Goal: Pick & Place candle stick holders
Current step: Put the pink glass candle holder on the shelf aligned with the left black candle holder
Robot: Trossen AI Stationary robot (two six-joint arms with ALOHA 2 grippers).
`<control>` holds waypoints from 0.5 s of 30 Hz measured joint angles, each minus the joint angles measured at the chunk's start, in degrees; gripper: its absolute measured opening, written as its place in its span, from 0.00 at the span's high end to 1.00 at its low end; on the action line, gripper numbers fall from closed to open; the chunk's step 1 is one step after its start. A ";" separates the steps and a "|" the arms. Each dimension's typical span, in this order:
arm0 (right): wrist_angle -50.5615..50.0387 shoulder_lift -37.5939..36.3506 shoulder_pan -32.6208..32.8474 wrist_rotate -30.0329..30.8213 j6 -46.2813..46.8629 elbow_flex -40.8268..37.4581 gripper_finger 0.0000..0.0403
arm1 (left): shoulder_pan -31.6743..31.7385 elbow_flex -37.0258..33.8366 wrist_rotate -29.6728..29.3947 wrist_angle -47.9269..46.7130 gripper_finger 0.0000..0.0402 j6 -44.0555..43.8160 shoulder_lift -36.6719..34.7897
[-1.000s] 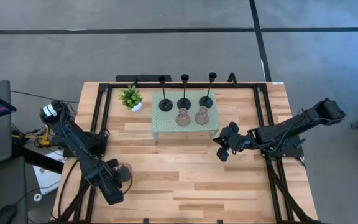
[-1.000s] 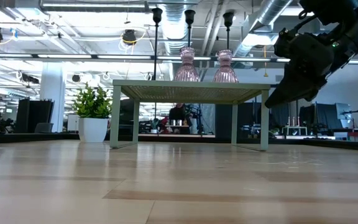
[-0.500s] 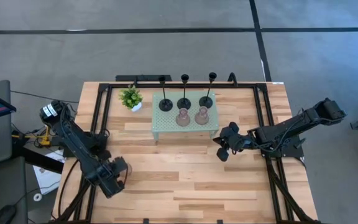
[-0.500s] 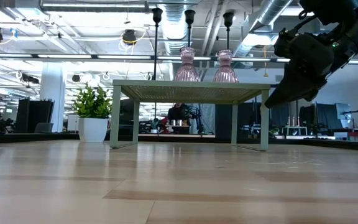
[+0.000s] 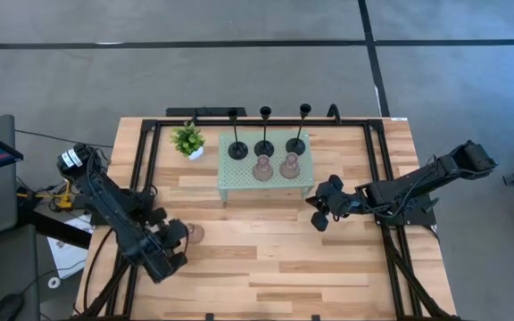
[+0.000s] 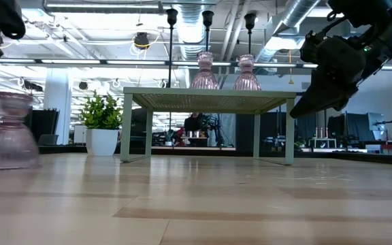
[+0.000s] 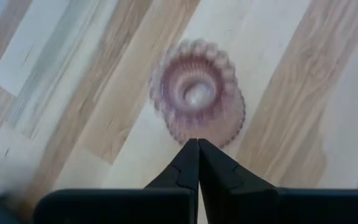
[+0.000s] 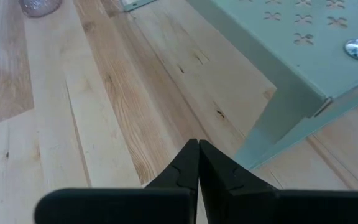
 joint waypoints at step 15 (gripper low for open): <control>0.04 0.00 0.00 -0.02 -0.35 0.00 1.00 | 0.31 0.00 -20.80 0.23 0.99 1.34 0.04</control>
